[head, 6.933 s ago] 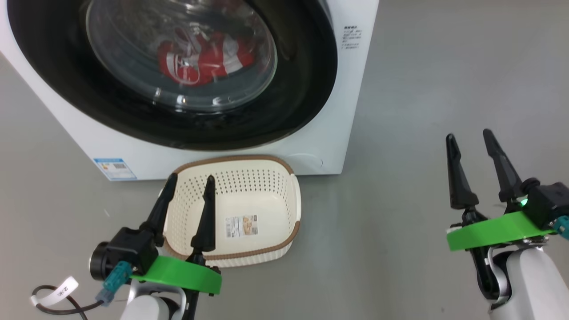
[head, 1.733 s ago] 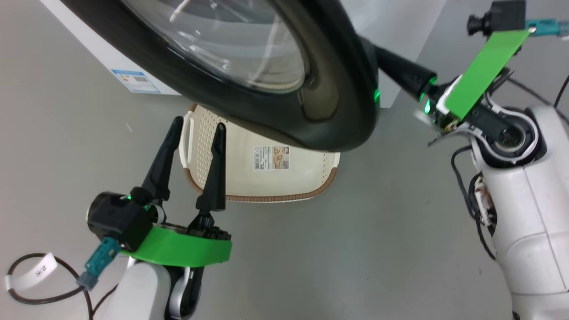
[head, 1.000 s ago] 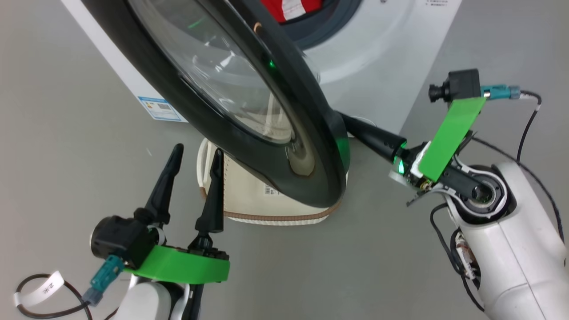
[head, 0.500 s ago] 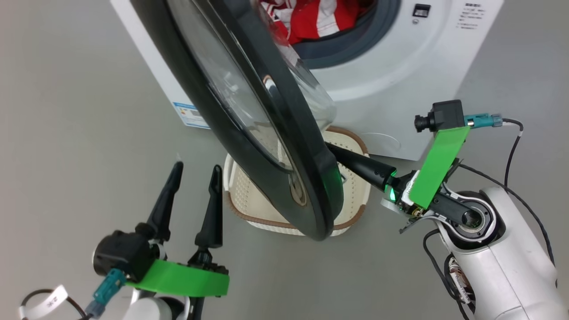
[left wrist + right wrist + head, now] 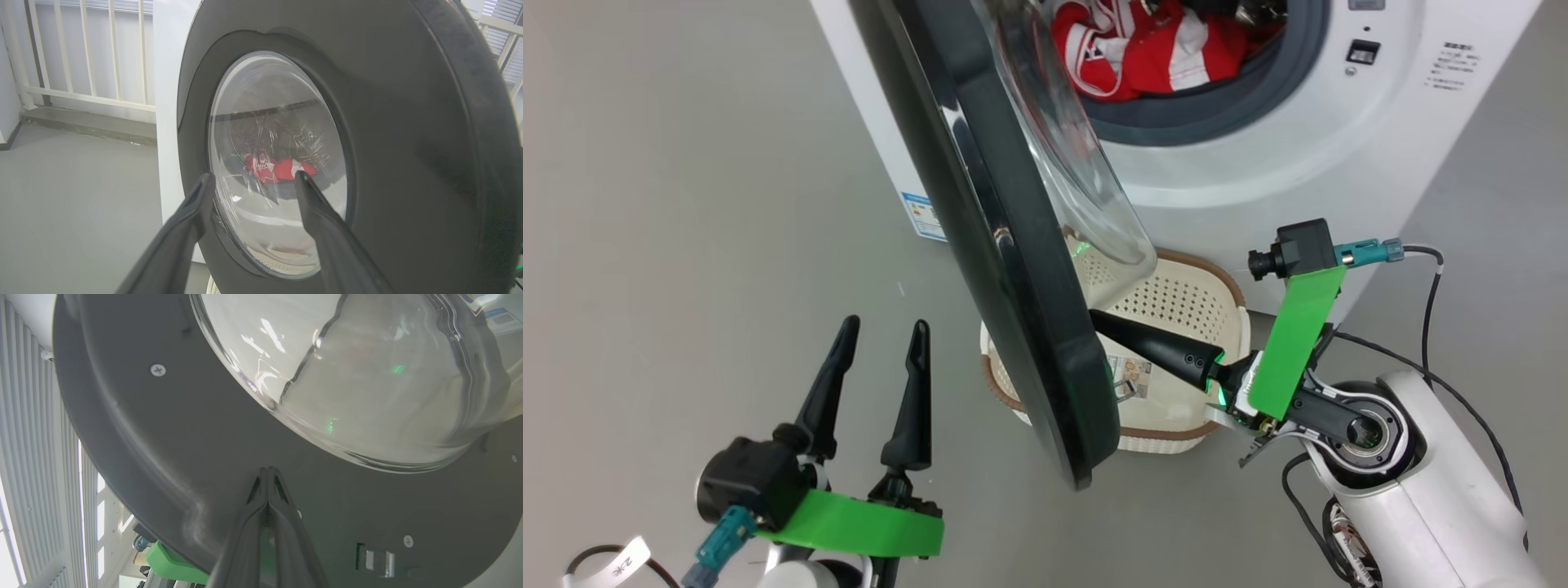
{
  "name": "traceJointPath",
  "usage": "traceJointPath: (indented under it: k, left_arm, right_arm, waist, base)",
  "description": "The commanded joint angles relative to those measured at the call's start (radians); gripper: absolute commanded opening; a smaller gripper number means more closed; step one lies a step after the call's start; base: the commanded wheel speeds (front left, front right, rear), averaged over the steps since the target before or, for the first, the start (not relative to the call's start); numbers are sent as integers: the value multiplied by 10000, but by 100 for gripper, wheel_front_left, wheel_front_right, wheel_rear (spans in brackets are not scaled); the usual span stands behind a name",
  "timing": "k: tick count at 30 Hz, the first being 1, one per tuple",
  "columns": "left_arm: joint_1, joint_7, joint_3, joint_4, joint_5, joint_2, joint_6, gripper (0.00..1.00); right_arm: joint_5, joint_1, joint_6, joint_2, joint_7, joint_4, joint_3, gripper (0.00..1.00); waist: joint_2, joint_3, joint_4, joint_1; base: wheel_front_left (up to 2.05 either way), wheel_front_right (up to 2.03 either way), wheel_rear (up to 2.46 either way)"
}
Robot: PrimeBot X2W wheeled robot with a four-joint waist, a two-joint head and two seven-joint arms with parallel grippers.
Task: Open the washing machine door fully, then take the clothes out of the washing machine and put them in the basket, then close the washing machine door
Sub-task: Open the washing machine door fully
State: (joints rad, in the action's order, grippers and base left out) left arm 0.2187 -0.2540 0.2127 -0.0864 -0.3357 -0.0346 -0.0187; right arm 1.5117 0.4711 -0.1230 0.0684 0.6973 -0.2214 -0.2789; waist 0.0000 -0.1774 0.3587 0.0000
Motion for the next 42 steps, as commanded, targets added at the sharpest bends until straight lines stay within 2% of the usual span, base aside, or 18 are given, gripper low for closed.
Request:
traceJointPath:
  k: [1,19,42]
  left_arm:
    - [-24,-78,-332,210,-56,-156,-67,100]
    - [-287,-78,-325,200,-101,-156,-89,100]
    - [-390,-78,-320,329,-233,-156,-168,100]
  right_arm:
    - [116,-121,-77,-181,44,375,-267,0]
    - [377,-427,-77,-181,-69,393,-798,0]
    - [500,-350,-77,-181,-165,226,-1135,0]
  waist:
    - [0,133,183,0]
    - [0,470,1133,0]
    - [0,412,1668,0]
  base:
    - [0,0,0]
    - [0,0,0]
    - [0,0,0]
